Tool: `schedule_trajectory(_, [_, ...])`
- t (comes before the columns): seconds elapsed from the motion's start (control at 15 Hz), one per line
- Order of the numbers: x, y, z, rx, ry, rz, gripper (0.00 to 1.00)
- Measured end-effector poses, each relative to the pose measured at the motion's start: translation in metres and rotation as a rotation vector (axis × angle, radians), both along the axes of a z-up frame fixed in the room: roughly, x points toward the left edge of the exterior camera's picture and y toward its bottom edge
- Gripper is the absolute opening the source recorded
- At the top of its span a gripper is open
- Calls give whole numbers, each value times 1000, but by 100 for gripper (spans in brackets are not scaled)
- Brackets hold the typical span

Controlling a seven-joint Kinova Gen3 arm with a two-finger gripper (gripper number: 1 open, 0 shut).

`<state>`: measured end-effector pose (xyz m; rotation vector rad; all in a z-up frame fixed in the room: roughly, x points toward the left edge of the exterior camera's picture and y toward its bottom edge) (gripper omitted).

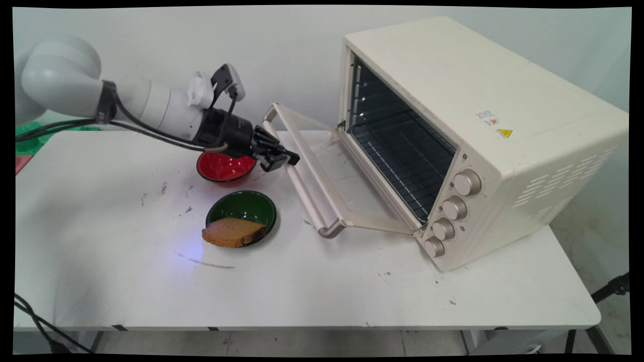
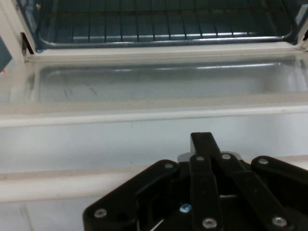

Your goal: Open the oven

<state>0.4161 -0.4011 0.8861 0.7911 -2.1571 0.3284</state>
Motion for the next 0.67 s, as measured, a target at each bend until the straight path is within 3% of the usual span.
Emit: schedule_trajectory(0.67, [18, 16, -22, -11, 13, 12, 0])
